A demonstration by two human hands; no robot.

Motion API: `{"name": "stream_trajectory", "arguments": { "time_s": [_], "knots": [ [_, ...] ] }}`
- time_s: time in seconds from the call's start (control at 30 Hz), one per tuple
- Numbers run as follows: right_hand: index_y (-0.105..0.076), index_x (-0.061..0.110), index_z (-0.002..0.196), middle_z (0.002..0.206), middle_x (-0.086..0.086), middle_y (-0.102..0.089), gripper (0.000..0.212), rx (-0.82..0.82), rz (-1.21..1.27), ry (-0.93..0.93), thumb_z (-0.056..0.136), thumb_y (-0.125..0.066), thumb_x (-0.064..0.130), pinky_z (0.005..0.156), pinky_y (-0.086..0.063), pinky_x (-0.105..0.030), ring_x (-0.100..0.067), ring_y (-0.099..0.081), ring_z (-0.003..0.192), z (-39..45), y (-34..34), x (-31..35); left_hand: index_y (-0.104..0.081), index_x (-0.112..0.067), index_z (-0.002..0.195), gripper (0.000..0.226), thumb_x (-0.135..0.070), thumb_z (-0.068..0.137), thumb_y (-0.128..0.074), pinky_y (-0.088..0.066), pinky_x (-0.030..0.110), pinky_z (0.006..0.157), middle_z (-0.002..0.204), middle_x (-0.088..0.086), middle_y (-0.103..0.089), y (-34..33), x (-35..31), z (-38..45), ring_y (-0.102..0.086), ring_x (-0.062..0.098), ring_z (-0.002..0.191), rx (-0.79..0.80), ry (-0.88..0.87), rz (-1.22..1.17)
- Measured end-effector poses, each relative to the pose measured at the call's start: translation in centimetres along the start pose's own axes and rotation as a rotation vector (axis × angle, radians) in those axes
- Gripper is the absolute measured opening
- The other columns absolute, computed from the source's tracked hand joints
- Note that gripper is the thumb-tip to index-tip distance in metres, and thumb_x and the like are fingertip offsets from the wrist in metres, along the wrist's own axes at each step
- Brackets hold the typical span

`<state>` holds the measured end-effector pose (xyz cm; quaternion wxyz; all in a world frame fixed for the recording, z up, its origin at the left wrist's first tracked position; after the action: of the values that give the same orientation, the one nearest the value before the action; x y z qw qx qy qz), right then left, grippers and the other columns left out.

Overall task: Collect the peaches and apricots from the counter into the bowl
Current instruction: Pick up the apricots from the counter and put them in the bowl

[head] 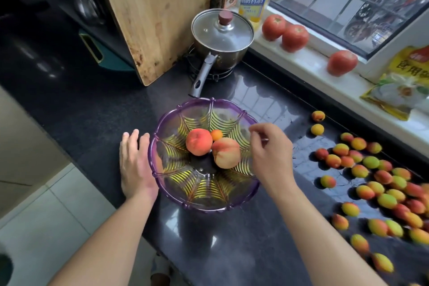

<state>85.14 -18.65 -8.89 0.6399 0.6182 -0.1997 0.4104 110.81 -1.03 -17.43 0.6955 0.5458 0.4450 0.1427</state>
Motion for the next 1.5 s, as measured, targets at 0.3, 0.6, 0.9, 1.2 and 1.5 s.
{"name": "stream_trajectory", "arguments": {
  "time_s": [0.3,0.6,0.9,1.2,1.5],
  "knots": [
    [-0.067,0.005,0.115,0.128,-0.016,-0.056,0.028,-0.032,-0.350,-0.149,0.089,-0.055,0.003,0.103,-0.036,-0.038,-0.034,-0.048,0.121,2.9,3.7,-8.4,-0.059,-0.011,0.135,0.034,-0.011,0.102,-0.051,-0.034,0.060,0.119,0.166,0.007,-0.037,0.1,0.3,-0.1,-0.020,0.027,0.159,-0.031,0.080,-0.117],
    [-0.062,0.010,0.119,0.142,-0.020,-0.039,0.031,0.006,-0.851,-0.284,0.091,-0.050,0.015,0.103,-0.037,-0.047,-0.045,-0.050,0.108,7.2,5.1,-13.1,-0.057,-0.010,0.136,0.039,-0.004,0.098,-0.057,-0.034,0.058,0.121,0.164,0.012,-0.039,0.0,0.6,0.1,-0.023,0.031,0.158,-0.050,0.055,-0.091],
    [-0.061,0.001,0.122,0.130,-0.017,-0.047,0.029,-0.071,-0.511,-0.169,0.094,-0.053,0.006,0.096,-0.041,-0.039,-0.036,-0.050,0.112,5.7,4.9,-9.9,-0.059,-0.008,0.136,0.041,-0.002,0.096,-0.061,-0.032,0.056,0.123,0.163,0.014,-0.040,-0.7,0.8,0.3,-0.022,0.032,0.158,-0.051,0.007,-0.009],
    [-0.067,0.020,0.102,0.101,0.005,-0.055,0.013,-0.011,0.105,-0.150,0.100,-0.058,0.028,0.092,-0.041,-0.029,-0.012,-0.052,0.101,-3.5,2.3,-0.6,-0.074,-0.015,0.125,0.047,-0.040,0.097,-0.044,-0.048,0.021,0.097,0.124,-0.001,-0.072,2.1,2.4,0.5,-0.065,0.018,0.122,-0.132,0.490,-0.928],
    [-0.067,0.023,0.121,0.097,-0.001,-0.055,0.025,0.057,0.021,-0.198,0.099,-0.061,0.031,0.090,-0.044,-0.039,-0.021,-0.050,0.098,-9.2,5.8,-0.4,-0.053,-0.027,0.141,0.086,0.031,0.085,-0.025,-0.063,0.042,0.071,0.128,0.004,-0.067,0.6,-5.5,-6.3,-0.069,0.028,0.113,0.417,0.577,-1.219]
  ]
}}
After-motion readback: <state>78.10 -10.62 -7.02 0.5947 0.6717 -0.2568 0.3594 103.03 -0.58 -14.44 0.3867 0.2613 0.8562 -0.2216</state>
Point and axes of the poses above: each hand's wrist, its own z-axis towards the middle knuckle, its own y-axis out of the back of the hand, x = y × z, the point moved 8 cm from there along z, towards the middle knuckle
